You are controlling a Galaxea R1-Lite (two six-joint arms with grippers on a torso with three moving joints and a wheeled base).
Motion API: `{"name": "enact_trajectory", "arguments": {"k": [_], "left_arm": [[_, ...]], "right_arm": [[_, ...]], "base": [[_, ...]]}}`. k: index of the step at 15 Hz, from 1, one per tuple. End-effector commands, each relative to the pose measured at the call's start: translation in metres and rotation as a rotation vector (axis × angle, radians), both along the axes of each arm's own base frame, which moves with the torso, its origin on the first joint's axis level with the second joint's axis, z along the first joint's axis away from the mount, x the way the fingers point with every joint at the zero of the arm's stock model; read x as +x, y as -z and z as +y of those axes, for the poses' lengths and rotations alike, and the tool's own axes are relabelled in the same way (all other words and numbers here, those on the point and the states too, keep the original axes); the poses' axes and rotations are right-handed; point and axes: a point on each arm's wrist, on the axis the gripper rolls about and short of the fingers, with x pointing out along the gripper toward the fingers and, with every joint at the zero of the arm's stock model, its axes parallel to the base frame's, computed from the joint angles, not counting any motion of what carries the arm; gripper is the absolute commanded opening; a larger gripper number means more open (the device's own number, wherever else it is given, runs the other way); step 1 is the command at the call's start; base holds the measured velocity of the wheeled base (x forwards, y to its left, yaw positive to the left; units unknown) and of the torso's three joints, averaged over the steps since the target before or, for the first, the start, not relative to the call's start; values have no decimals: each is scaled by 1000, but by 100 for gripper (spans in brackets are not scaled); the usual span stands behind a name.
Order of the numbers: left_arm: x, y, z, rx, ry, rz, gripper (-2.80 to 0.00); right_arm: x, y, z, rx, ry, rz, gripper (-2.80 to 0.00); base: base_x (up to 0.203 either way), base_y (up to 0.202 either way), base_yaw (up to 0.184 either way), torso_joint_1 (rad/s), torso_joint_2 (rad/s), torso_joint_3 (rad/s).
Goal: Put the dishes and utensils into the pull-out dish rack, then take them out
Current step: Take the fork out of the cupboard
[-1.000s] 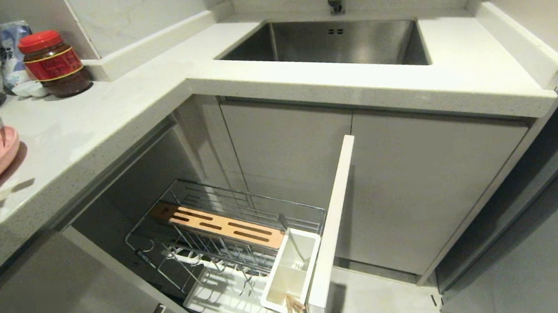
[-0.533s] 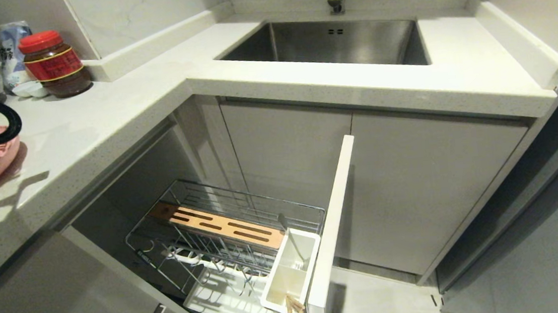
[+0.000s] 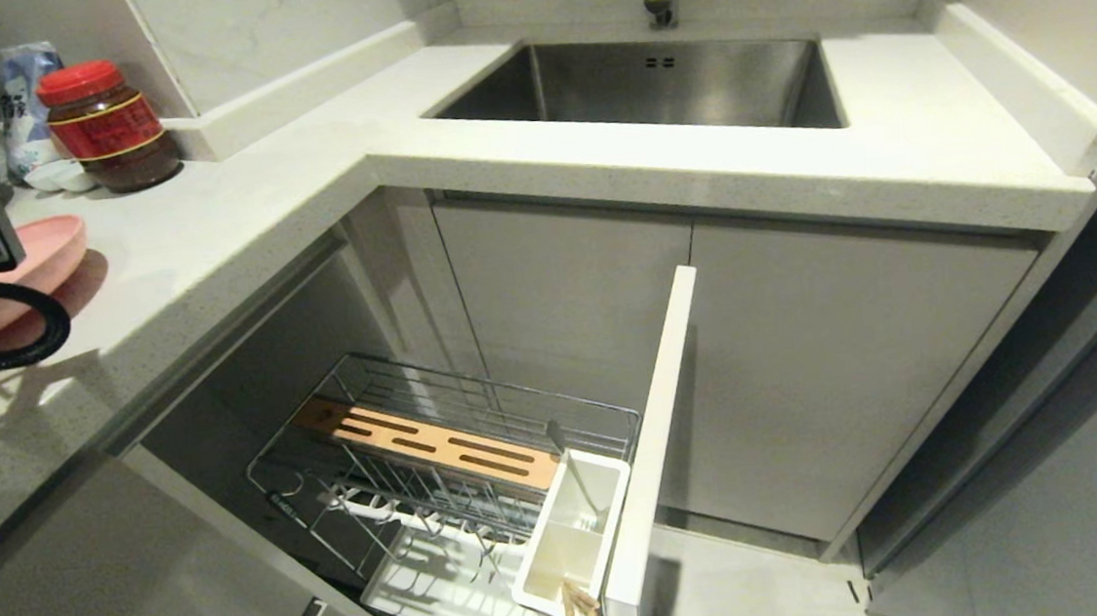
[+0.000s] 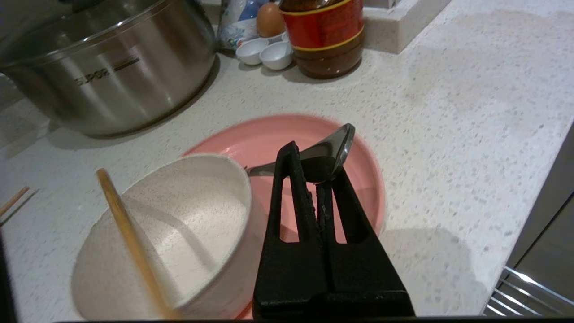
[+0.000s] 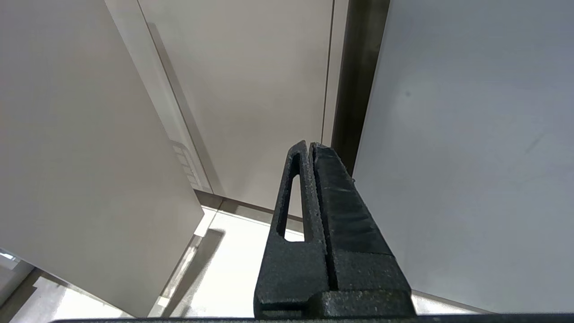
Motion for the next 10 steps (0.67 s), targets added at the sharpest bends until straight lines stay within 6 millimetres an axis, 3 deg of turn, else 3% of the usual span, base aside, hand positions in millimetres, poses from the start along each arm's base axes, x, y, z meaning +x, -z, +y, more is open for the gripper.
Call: {"name": "enact_trajectory", "arguments": {"k": [1, 5, 10], "left_arm": [[-17, 0, 0, -1, -3, -21, -280], [-35, 7, 1, -1, -2, -24, -280], [-32, 16, 1, -6, -3, 3, -280]], "right_arm": [[2, 7, 0, 0, 0, 26, -280], [2, 7, 0, 0, 0, 26, -280], [2, 7, 0, 0, 0, 26, -280]], "base": [[0, 0, 0, 0, 0, 0], [0, 0, 0, 0, 0, 0], [0, 0, 0, 0, 0, 0]]}}
